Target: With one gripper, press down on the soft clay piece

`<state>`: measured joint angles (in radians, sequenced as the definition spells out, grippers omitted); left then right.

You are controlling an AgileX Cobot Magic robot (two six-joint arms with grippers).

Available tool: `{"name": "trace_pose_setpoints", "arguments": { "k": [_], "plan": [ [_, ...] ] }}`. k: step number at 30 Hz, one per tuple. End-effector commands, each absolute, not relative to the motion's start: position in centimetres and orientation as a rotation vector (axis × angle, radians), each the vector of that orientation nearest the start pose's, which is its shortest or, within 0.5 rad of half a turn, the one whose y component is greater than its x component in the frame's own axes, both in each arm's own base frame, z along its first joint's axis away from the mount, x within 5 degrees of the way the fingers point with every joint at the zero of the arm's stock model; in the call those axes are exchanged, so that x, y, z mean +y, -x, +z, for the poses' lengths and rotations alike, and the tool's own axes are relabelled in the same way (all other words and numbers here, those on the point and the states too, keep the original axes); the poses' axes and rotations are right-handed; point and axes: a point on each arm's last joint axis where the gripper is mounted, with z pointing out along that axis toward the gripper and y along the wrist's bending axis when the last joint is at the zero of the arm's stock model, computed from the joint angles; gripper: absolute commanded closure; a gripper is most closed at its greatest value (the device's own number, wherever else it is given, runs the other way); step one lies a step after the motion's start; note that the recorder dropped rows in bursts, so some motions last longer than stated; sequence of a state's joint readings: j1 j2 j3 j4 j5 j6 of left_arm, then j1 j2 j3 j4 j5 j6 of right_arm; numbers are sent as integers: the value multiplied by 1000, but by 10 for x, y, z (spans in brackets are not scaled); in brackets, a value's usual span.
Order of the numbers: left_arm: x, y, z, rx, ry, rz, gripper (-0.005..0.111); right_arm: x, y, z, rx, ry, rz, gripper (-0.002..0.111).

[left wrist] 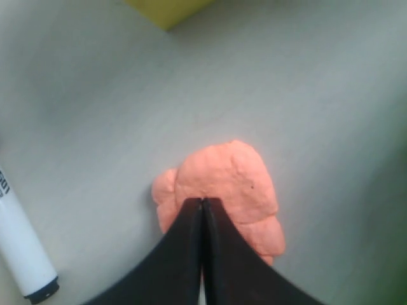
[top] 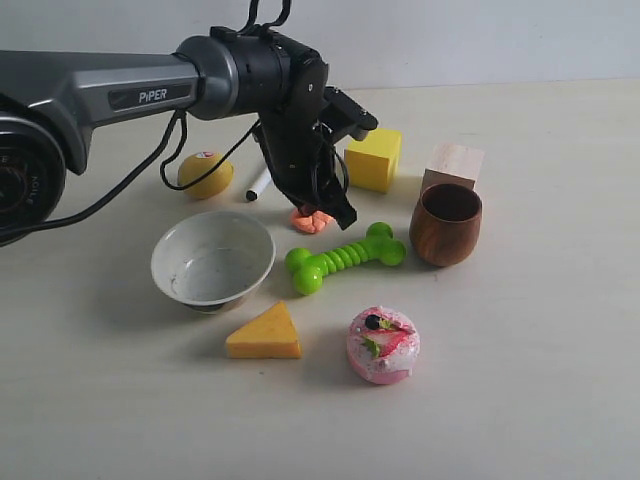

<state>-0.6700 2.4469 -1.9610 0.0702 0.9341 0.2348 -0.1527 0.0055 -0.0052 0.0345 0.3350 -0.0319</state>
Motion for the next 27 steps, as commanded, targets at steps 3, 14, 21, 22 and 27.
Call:
{"name": "trace_pose_setpoints", "arguments": {
  "k": [3,14,21,22,27],
  "plan": [
    [-308,-387,65,2698,-1359,-55,107,-7,-53,184,1808,-130,-94,108],
    [-304,-382,32,2769,-1405,-30,107,-7,-53,184,1804,-130,-94,108],
    [-304,-382,30,2769,-1406,-29,107,-7,-53,184,1804,-130,-94,108],
    [-304,-382,29,2771,-1406,-29,107,-7,-53,184,1804,-130,-94,108],
    [-304,-382,29,2771,-1406,-29,107,-7,-53,184,1804,-130,-94,108]
  ]
}}
